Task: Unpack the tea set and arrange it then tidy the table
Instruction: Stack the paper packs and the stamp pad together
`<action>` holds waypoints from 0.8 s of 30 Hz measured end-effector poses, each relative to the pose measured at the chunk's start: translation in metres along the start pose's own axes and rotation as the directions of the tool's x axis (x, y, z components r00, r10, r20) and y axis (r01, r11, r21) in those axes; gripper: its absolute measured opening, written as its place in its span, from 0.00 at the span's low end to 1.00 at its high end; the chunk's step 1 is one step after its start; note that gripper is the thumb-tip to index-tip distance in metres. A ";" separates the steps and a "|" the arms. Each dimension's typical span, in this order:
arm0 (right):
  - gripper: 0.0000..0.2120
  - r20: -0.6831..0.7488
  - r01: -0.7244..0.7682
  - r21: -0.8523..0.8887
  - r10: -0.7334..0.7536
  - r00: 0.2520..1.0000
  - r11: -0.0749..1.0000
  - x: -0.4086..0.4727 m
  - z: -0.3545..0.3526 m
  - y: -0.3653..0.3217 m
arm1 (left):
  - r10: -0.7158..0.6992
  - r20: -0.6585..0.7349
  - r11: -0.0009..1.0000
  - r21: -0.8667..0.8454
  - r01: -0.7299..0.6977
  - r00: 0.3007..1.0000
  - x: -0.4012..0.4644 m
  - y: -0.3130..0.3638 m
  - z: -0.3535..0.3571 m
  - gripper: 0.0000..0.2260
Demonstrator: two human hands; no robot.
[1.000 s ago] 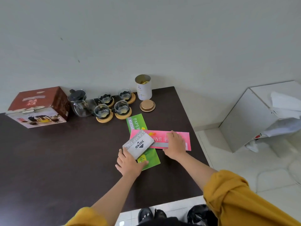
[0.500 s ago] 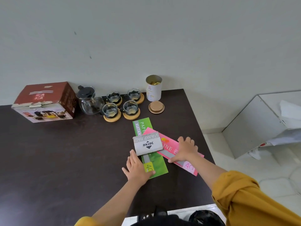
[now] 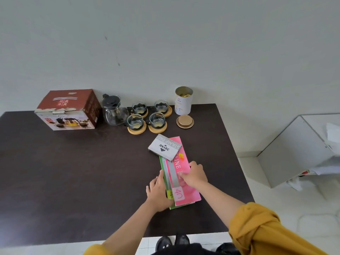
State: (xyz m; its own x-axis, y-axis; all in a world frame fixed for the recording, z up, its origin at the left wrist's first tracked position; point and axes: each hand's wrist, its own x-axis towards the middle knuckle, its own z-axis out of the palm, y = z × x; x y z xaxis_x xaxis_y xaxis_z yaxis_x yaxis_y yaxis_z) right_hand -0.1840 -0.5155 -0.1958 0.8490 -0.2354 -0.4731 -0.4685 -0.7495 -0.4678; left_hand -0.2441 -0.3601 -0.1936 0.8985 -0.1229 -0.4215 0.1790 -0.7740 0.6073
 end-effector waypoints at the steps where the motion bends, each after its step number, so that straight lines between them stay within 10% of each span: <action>1: 0.22 0.000 0.010 0.000 -0.010 1.000 1.000 -0.001 0.002 -0.001 | 0.003 0.010 1.000 -0.018 -0.003 1.000 0.002 -0.003 -0.002 0.53; 9: 0.25 0.097 0.137 0.042 -0.141 0.985 0.990 -0.004 0.006 0.004 | 0.069 -0.057 0.956 -0.281 -0.082 0.996 0.006 -0.008 -0.006 0.34; 24: 0.29 0.163 0.184 0.202 -0.219 0.962 0.962 -0.003 -0.007 0.019 | 0.088 -0.074 0.961 -0.255 -0.104 0.993 0.015 -0.018 0.002 0.42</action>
State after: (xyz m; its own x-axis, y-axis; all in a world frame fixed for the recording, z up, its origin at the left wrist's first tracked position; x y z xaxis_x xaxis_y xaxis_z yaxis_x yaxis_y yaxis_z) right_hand -0.1937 -0.5339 -0.1979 0.8793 0.0382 -0.4747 -0.3435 -0.6394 -0.6879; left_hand -0.2347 -0.3491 -0.2128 0.9380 -0.1441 -0.3153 0.1806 -0.5732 0.7993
